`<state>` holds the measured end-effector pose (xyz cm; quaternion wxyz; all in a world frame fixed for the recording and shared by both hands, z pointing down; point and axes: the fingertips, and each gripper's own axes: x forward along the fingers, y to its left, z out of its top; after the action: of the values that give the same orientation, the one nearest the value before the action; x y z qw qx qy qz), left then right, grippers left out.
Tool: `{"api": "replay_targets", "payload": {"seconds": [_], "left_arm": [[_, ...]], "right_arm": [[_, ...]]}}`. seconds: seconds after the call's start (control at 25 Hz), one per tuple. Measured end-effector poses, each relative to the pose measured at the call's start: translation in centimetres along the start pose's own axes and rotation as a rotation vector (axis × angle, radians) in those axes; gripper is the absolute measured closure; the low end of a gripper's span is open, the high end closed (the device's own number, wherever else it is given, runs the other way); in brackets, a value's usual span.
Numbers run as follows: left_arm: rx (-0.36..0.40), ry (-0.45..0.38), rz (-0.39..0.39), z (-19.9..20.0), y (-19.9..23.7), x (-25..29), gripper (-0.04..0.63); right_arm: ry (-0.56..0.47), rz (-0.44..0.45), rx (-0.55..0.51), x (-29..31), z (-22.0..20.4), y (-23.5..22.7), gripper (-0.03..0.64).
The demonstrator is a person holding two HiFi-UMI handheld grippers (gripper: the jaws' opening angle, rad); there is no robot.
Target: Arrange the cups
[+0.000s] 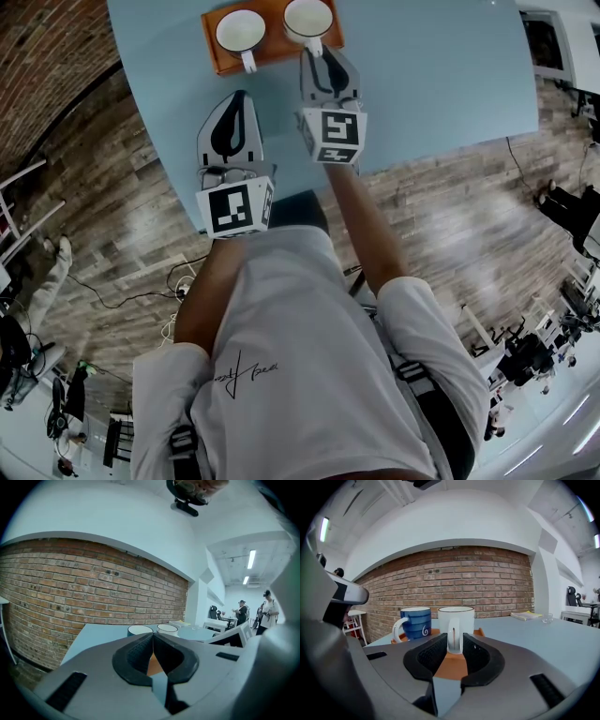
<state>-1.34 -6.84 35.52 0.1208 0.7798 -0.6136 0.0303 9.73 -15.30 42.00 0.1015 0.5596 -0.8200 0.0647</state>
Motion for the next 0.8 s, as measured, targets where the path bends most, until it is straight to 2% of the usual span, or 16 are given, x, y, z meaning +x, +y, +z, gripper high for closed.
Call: {"api": "replay_targets", "payload": {"seconds": [0.56,0.8], "left_arm": [[-0.034,-0.022,-0.027,0.5,-0.7,-0.5,0.586],[-0.027,-0.024,-0.042,0.5,-0.5,-1.5,0.586]], "right_arm": [[0.044,-0.019,-0.006,-4.5,0.0,-0.7,0.525],[0.057,0.015,-0.002,-6.9,1.0,0.6,0.525]]}}
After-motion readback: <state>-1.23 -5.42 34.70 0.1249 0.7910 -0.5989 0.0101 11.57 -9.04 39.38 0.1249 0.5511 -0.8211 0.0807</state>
